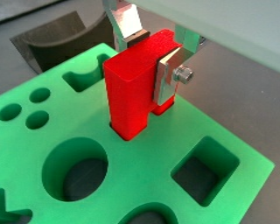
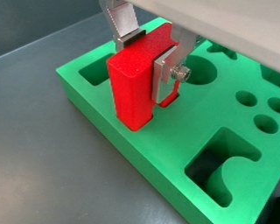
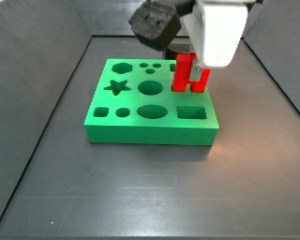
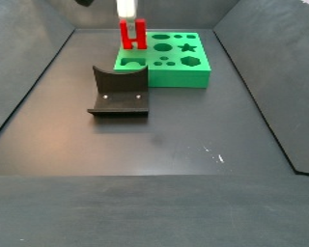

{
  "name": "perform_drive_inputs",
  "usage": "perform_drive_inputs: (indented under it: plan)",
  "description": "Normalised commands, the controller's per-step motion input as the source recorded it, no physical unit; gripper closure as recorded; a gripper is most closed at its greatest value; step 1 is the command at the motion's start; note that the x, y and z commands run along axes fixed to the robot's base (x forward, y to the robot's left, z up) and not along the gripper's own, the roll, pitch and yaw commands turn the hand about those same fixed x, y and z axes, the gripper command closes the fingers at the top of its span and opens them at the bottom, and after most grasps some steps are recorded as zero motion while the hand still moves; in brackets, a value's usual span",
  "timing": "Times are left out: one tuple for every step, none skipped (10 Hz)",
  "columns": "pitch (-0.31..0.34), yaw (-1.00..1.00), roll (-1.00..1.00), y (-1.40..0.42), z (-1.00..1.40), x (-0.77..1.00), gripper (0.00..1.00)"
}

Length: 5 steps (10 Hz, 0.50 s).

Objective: Insert the double-square object.

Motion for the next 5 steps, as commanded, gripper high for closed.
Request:
perform_drive_inputs:
  plan:
    - [-0.017, 0.00, 0.00, 0.00, -0.21, 0.00, 1.00]
    - [-0.016, 0.00, 0.00, 0.00, -0.21, 0.00, 1.00]
    - [-0.007, -0.03, 0.00, 0.00, -0.24, 0.00, 1.00]
    - [-0.059, -0.03, -0.04, 0.00, -0.26, -0.01, 1.00]
    - [-0.121, 0.00, -0.03, 0.00, -0.25, -0.09, 1.00]
